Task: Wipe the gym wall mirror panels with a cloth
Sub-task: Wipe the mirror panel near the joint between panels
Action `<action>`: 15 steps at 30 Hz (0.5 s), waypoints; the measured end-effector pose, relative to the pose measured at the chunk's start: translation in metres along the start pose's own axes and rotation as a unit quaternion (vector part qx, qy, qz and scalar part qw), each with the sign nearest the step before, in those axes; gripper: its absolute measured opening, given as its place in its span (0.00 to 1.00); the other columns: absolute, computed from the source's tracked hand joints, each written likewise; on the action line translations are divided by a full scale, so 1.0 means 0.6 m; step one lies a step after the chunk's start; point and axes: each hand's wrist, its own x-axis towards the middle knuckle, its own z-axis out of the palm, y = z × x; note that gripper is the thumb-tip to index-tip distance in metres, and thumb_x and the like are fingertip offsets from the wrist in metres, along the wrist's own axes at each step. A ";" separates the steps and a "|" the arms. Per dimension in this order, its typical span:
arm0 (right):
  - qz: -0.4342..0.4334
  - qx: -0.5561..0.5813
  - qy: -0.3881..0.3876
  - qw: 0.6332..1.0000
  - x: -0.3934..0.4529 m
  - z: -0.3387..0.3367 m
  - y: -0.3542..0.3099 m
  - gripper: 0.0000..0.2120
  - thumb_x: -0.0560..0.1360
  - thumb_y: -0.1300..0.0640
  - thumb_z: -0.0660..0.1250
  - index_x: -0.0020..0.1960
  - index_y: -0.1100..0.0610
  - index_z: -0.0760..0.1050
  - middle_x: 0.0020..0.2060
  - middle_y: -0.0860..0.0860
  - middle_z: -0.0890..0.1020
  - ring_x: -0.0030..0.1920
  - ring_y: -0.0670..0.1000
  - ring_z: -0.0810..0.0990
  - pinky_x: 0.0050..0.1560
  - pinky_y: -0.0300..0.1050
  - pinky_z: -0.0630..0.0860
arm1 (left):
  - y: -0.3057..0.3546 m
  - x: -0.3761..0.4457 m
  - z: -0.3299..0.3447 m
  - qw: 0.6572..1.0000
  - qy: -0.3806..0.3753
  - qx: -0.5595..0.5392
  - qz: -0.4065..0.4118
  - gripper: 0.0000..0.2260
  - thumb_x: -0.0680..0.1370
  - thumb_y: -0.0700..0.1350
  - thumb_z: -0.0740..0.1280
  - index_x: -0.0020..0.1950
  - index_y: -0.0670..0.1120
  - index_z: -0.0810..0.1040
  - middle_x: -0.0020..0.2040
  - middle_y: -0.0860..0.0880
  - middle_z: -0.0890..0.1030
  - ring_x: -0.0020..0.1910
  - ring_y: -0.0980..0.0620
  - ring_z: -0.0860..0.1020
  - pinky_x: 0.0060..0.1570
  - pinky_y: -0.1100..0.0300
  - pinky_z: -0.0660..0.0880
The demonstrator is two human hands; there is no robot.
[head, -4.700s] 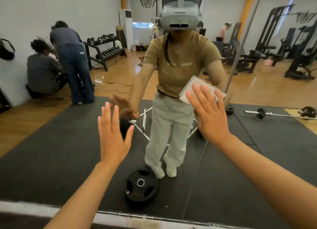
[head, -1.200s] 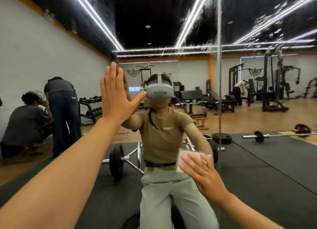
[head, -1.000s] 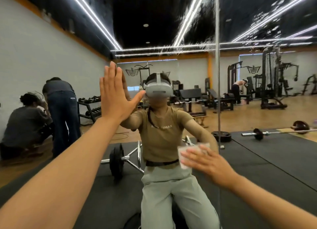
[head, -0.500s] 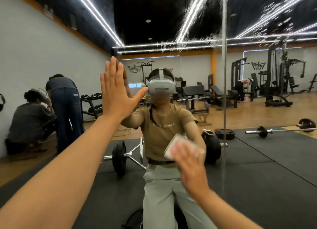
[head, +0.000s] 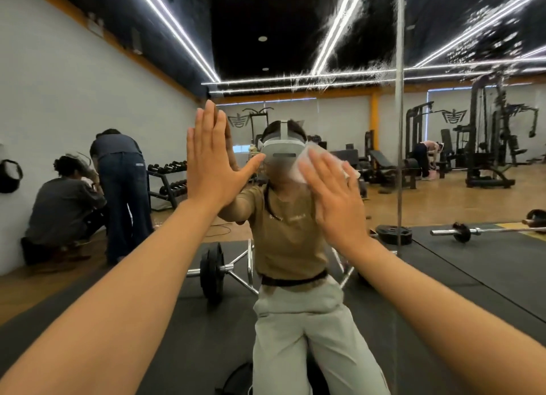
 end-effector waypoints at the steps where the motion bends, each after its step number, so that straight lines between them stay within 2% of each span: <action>1: 0.038 0.001 0.023 0.999 0.031 0.003 -0.007 0.27 0.79 0.60 0.55 0.78 0.56 0.62 0.78 0.53 0.61 0.78 0.53 0.56 0.76 0.59 0.55 | -0.001 0.000 0.000 1.000 -0.001 0.004 -0.001 0.47 0.75 0.72 0.58 0.81 0.44 0.44 0.82 0.46 0.42 0.80 0.49 0.40 0.72 0.63 0.28; 4: 0.084 -0.004 0.067 0.994 0.055 0.030 -0.036 0.30 0.79 0.65 0.58 0.79 0.55 0.59 0.79 0.52 0.59 0.79 0.53 0.55 0.74 0.60 0.57 | -0.003 0.000 0.001 1.000 0.001 0.007 0.002 0.47 0.75 0.72 0.57 0.81 0.44 0.45 0.82 0.45 0.42 0.80 0.48 0.40 0.72 0.63 0.28; 6: 0.045 0.000 0.060 0.997 0.001 0.051 -0.060 0.30 0.77 0.67 0.59 0.78 0.55 0.61 0.78 0.52 0.60 0.79 0.54 0.57 0.74 0.59 0.58 | -0.003 -0.001 0.002 1.000 0.005 0.002 0.007 0.46 0.76 0.71 0.57 0.81 0.43 0.45 0.82 0.45 0.43 0.80 0.48 0.41 0.72 0.63 0.29; 8: -0.053 -0.004 0.001 0.999 -0.103 0.079 -0.085 0.31 0.75 0.66 0.57 0.77 0.55 0.62 0.77 0.52 0.62 0.78 0.54 0.58 0.75 0.57 0.57 | -0.003 -0.001 0.002 1.000 0.009 -0.001 0.012 0.46 0.76 0.71 0.59 0.81 0.43 0.46 0.82 0.44 0.44 0.80 0.47 0.42 0.74 0.61 0.31; 9: -0.133 -0.025 -0.046 0.990 -0.165 0.092 -0.094 0.31 0.74 0.64 0.56 0.78 0.54 0.61 0.78 0.52 0.61 0.78 0.54 0.58 0.76 0.56 0.55 | -0.003 -0.001 0.002 1.000 0.009 -0.001 0.012 0.46 0.76 0.70 0.59 0.81 0.43 0.46 0.82 0.44 0.44 0.80 0.47 0.42 0.75 0.59 0.33; 11: -0.306 -0.064 -0.153 0.937 -0.287 0.116 -0.092 0.32 0.78 0.59 0.54 0.81 0.56 0.50 0.80 0.52 0.53 0.79 0.53 0.52 0.79 0.54 0.47 | -0.003 -0.002 0.001 1.000 0.005 0.000 0.009 0.46 0.76 0.70 0.60 0.81 0.42 0.46 0.82 0.44 0.44 0.80 0.47 0.42 0.76 0.56 0.35; 12: -0.352 -0.076 -0.188 0.914 -0.334 0.122 -0.088 0.31 0.82 0.58 0.50 0.81 0.57 0.42 0.80 0.51 0.47 0.80 0.50 0.50 0.79 0.52 0.45 | -0.003 -0.003 0.000 1.000 -0.001 0.001 0.008 0.46 0.76 0.70 0.60 0.81 0.42 0.46 0.82 0.44 0.43 0.80 0.47 0.41 0.76 0.55 0.36; 14: -0.351 -0.084 -0.234 0.903 -0.367 0.115 -0.080 0.27 0.85 0.56 0.42 0.79 0.56 0.31 0.79 0.47 0.39 0.79 0.44 0.49 0.79 0.47 0.47 | -0.001 -0.002 -0.005 1.000 -0.016 0.000 0.005 0.46 0.76 0.69 0.60 0.81 0.42 0.45 0.82 0.44 0.43 0.80 0.46 0.41 0.77 0.53 0.37; 15: -0.365 -0.091 -0.244 0.894 -0.357 0.109 -0.076 0.29 0.85 0.54 0.45 0.79 0.56 0.31 0.79 0.47 0.39 0.79 0.44 0.48 0.79 0.47 0.46 | 0.000 0.000 -0.010 1.000 -0.025 -0.004 0.005 0.46 0.76 0.69 0.60 0.81 0.42 0.45 0.82 0.44 0.43 0.80 0.46 0.41 0.78 0.53 0.38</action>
